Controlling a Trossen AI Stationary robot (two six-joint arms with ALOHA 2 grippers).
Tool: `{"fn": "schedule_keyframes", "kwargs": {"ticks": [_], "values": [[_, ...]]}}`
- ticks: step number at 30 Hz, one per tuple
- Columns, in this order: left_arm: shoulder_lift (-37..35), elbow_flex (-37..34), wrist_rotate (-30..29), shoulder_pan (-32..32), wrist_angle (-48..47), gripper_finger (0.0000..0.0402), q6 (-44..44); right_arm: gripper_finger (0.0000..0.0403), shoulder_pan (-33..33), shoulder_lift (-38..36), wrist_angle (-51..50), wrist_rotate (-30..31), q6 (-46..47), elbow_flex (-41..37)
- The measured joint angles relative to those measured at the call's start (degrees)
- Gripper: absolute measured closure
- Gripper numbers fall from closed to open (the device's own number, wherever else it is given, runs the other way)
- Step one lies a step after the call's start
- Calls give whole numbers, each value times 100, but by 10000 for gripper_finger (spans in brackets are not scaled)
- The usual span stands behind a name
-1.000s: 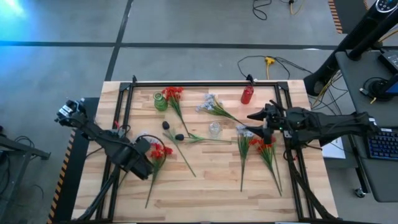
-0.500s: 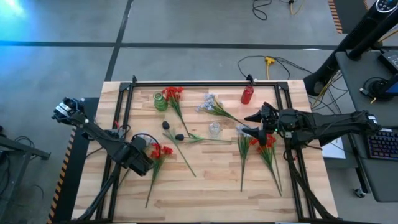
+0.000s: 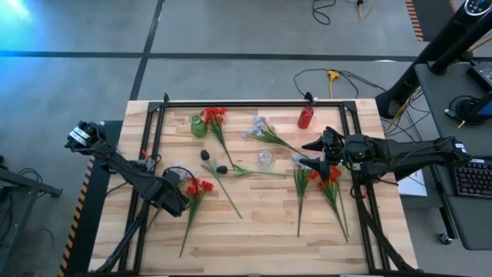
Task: Sort flowers into vase by color
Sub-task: Put the left white flower into the green vase
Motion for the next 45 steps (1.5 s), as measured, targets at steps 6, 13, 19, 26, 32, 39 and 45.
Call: {"fn": "schedule_keyframes", "kwargs": {"ticks": [6, 13, 19, 26, 32, 39, 45], "values": [[0, -266, 4, 0, 199, 188, -148, 87, 0, 0, -1, 2, -25, 0], [0, -376, 5, 0, 390, 189, -133, 87, -1, 0, -1, 4, -30, 0], [-2, -521, 7, 0, 542, 193, -133, 87, 0, 0, -3, 7, -62, 2], [-16, -749, 121, 0, 853, 194, -133, 87, 0, 0, -3, 7, -62, 2], [-15, -754, 123, 0, 928, 231, -133, 87, -1, 0, -5, 7, -64, 9], [-4, -768, 146, 0, 926, 346, -128, 87, 0, 0, -5, 7, -64, 9], [-2, -768, 156, 0, 915, 388, -137, 87, 0, 0, -3, 7, -64, 9]]}}
